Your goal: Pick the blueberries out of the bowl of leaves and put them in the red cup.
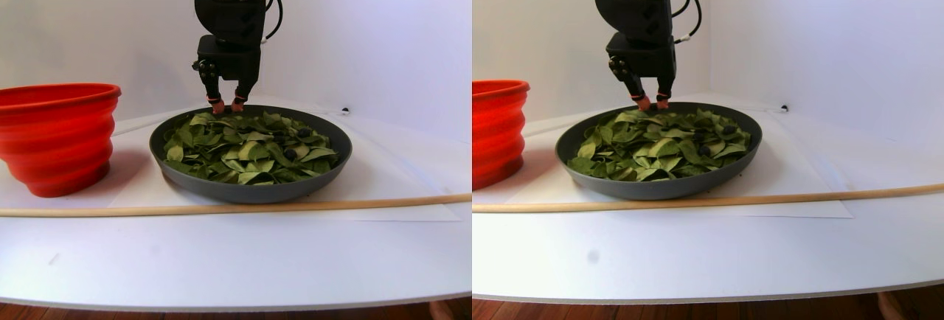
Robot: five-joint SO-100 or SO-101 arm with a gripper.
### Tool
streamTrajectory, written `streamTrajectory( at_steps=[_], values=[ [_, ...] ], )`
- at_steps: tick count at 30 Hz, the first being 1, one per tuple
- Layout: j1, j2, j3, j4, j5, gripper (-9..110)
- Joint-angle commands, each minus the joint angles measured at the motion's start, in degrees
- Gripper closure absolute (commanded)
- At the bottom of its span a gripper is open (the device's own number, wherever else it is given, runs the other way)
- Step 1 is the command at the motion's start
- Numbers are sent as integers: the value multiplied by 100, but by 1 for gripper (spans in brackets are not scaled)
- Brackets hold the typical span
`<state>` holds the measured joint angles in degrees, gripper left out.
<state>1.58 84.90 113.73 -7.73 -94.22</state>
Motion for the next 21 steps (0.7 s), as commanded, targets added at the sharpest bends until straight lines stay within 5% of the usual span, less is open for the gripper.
streamTrajectory(
  at_steps=[1, 21],
  values=[
    [-26, 826, -9, 88, 0, 93],
    [-396, 1828, 457, 791, 202, 92]
  ],
)
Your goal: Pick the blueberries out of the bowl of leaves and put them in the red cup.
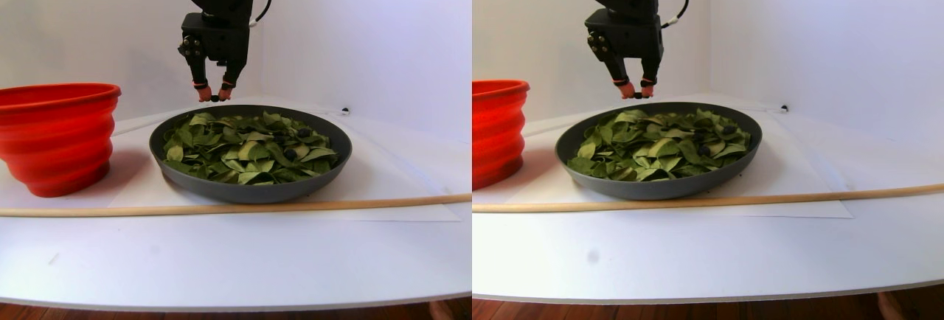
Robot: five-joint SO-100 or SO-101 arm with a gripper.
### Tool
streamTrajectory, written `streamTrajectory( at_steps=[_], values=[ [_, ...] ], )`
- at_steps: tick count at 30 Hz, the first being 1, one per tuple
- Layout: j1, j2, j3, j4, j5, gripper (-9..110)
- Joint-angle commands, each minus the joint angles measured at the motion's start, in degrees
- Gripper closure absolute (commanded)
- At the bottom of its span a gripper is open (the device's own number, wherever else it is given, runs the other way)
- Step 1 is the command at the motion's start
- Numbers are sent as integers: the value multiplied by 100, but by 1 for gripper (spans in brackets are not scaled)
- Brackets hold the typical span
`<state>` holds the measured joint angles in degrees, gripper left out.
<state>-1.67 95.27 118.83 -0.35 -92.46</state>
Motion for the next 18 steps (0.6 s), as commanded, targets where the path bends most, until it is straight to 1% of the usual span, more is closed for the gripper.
streamTrajectory(
  at_steps=[1, 18],
  values=[
    [-97, 844, -53, 114, 53, 92],
    [-571, 1635, 193, 712, 281, 92]
  ],
)
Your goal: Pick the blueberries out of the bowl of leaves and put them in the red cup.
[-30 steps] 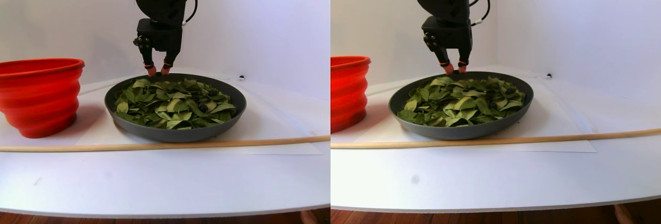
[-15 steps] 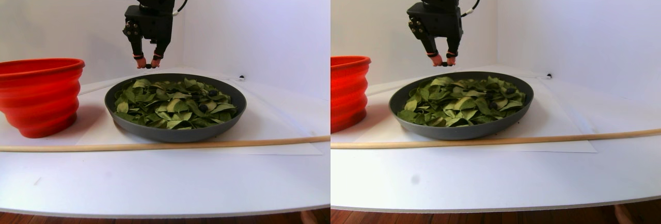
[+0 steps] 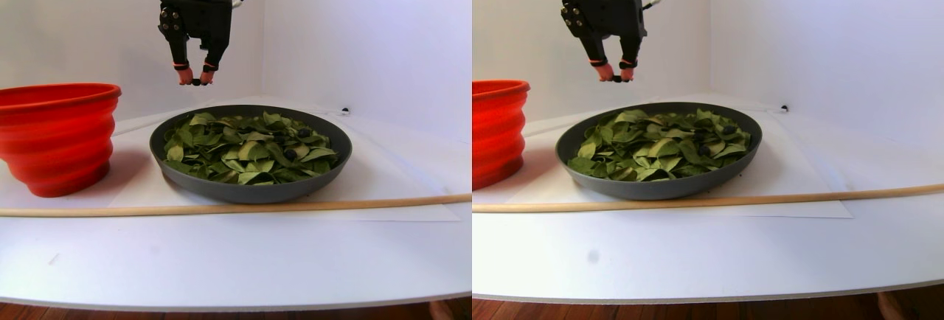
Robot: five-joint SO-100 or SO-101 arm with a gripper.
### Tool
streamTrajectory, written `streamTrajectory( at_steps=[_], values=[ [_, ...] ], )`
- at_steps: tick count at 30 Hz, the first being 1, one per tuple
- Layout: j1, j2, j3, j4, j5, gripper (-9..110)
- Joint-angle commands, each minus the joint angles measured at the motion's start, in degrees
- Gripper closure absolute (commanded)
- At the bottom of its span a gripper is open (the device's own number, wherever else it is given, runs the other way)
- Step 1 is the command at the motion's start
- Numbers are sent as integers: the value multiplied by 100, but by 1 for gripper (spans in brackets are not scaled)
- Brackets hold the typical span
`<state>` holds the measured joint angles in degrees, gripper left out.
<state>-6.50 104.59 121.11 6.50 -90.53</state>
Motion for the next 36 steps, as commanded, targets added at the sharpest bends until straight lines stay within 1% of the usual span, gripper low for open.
streamTrajectory(
  at_steps=[1, 13, 36],
  values=[
    [-132, 747, -18, 62, 105, 92],
    [-659, 1310, 114, 580, 483, 92],
    [-1512, 2013, 466, 1178, 932, 92]
  ],
)
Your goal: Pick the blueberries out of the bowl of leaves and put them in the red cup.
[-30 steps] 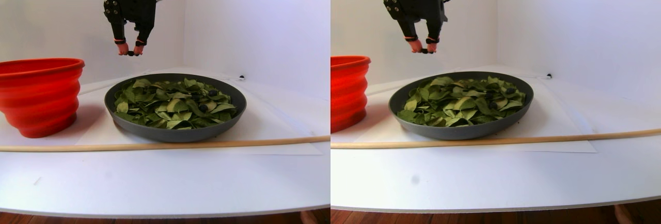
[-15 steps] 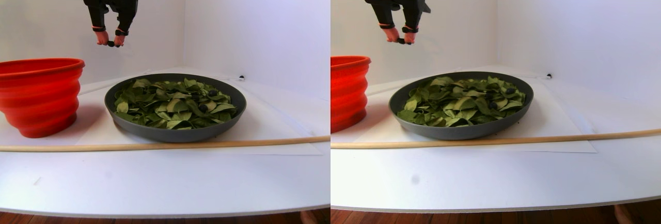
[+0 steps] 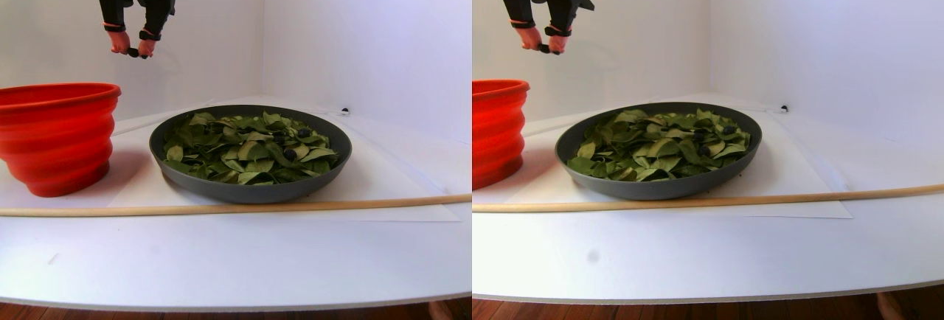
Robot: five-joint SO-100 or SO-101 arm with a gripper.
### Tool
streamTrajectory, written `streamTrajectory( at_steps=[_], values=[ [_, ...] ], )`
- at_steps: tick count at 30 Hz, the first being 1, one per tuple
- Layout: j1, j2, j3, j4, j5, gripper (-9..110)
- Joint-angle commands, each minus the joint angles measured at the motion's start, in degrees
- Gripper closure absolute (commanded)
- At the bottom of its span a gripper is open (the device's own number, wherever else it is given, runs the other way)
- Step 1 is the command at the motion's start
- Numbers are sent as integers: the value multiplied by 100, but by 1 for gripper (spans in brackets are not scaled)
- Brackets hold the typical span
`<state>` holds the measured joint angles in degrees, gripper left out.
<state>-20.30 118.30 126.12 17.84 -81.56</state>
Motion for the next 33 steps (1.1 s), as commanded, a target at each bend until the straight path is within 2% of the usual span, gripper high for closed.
streamTrajectory(
  at_steps=[1, 33],
  values=[
    [-176, 686, -9, 79, 53, 92],
    [-958, 1266, 879, 536, 721, 92]
  ],
)
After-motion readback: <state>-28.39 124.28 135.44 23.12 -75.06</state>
